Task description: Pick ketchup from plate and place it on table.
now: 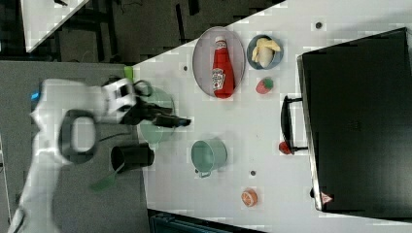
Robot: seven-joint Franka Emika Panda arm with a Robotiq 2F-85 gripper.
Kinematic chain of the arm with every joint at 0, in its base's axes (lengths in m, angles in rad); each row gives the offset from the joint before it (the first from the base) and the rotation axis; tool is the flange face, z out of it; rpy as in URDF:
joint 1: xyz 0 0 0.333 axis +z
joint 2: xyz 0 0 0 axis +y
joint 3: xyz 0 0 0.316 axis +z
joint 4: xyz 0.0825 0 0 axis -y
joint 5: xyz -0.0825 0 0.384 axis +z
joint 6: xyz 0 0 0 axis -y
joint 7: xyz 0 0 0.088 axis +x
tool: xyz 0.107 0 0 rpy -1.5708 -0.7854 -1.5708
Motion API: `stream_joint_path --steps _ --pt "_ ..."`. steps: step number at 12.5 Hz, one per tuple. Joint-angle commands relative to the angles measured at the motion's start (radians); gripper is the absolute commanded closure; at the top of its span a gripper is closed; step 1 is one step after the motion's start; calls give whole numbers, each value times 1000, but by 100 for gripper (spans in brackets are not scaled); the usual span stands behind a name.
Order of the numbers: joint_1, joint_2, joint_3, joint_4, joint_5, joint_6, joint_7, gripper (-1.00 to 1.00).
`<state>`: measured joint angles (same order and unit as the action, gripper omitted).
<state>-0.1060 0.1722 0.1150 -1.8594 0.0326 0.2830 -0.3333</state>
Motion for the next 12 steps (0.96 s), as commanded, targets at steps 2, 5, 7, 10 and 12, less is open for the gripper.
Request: stream_joint_path --steps 2,5,7,10,12 --pt "13 68 30 -14 -6 119 -237 -100" --pt "23 154 34 2 -7 210 -330 -100" --pt "27 216 34 25 -11 250 -372 -100" --pt "31 307 34 62 -24 324 -373 -100" --pt "35 361 34 82 -28 387 -373 -100"
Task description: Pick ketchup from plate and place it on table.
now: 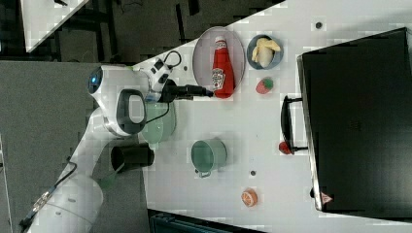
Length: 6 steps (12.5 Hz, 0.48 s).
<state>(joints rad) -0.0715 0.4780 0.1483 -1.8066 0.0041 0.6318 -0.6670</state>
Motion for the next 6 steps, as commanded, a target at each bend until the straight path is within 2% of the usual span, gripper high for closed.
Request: stream_joint_path --steps 1,6 --pt "2 81 1 41 -6 70 -40 -100" --pt "3 196 -2 94 -80 200 -39 -100"
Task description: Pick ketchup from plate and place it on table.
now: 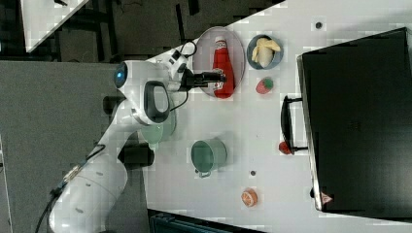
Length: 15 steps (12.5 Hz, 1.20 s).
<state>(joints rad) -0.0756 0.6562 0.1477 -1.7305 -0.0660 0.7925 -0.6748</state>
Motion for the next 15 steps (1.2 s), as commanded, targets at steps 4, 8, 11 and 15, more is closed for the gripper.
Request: stream_joint_path --steps 4,8,11,15 --pt "10 83 0 39 -10 102 -32 -100" --pt "16 119 -1 60 -10 134 -31 -100" --pt "15 128 -2 60 -10 137 -32 -68" --pt "13 115 -2 65 -10 135 -29 -26"
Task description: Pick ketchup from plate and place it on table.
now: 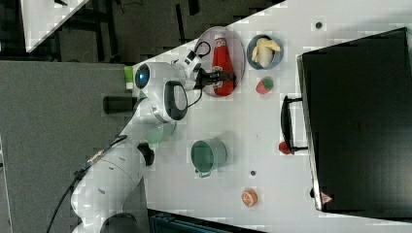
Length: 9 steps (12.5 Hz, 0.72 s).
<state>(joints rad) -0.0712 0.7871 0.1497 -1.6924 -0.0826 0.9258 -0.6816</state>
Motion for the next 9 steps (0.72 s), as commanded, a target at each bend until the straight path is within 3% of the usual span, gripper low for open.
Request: stream_joint_path --steps 1,4,9 --pt "7 -24 -4 32 7 1 -19 -27" --pt "1 -83 -3 64 23 -52 -3 -26" --pt "-25 -219 -4 136 47 -322 38 -27"
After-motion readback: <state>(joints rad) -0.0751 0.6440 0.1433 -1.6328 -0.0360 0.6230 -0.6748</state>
